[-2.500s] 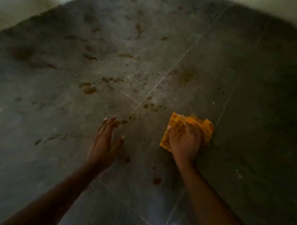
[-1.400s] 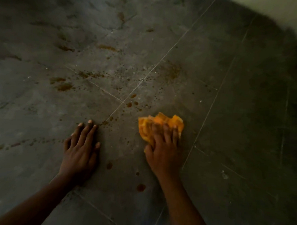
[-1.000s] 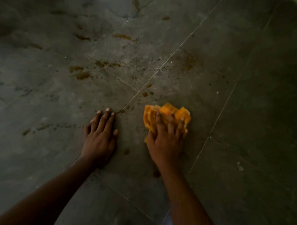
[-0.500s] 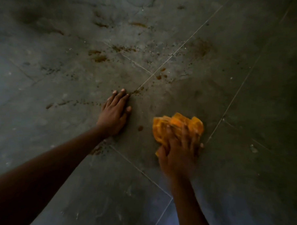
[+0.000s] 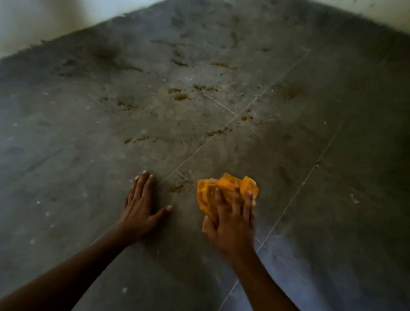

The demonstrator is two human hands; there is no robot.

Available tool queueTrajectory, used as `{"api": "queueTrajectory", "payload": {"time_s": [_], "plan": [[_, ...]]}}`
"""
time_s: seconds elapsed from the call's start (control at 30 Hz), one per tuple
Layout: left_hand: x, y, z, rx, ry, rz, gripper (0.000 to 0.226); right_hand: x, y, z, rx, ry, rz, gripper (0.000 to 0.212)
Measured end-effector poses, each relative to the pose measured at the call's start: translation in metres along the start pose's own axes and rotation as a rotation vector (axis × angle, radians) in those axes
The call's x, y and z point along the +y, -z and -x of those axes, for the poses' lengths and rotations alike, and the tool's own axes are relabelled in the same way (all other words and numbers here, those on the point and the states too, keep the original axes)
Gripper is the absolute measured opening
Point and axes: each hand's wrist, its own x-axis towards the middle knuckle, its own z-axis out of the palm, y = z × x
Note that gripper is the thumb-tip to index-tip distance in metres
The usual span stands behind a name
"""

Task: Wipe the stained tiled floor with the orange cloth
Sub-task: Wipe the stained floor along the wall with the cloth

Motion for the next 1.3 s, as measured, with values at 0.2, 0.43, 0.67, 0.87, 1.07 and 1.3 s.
{"api": "queueTrajectory", "payload": {"time_s": [0.2,0.43,0.67,0.87,1.07,1.3], "plan": [[-0.035,0.007,0.025,-0.056,-0.049,-0.201,0.126,-0.011,0.008,-0.078,-0.163,-0.26,-0.075,0.068],[-0.06,0.034,0.023,-0.118,-0.077,-0.273,0.112,-0.07,-0.006,-0.009,-0.123,0.252,-0.064,0.061],[-0.059,0.026,0.017,-0.096,-0.031,-0.177,0.115,-0.056,0.002,-0.099,-0.157,-0.166,-0.12,0.061],[-0.07,0.051,-0.027,0.081,0.176,-0.082,0.097,-0.099,-0.009,-0.027,-0.17,0.368,-0.077,0.063],[-0.091,0.065,-0.071,0.211,0.262,-0.042,0.091,-0.049,-0.006,-0.126,-0.029,-0.205,-0.103,0.072],[-0.093,0.071,-0.106,0.395,0.402,-0.054,0.074,-0.121,-0.017,-0.081,-0.172,0.336,-0.093,0.071]]}}
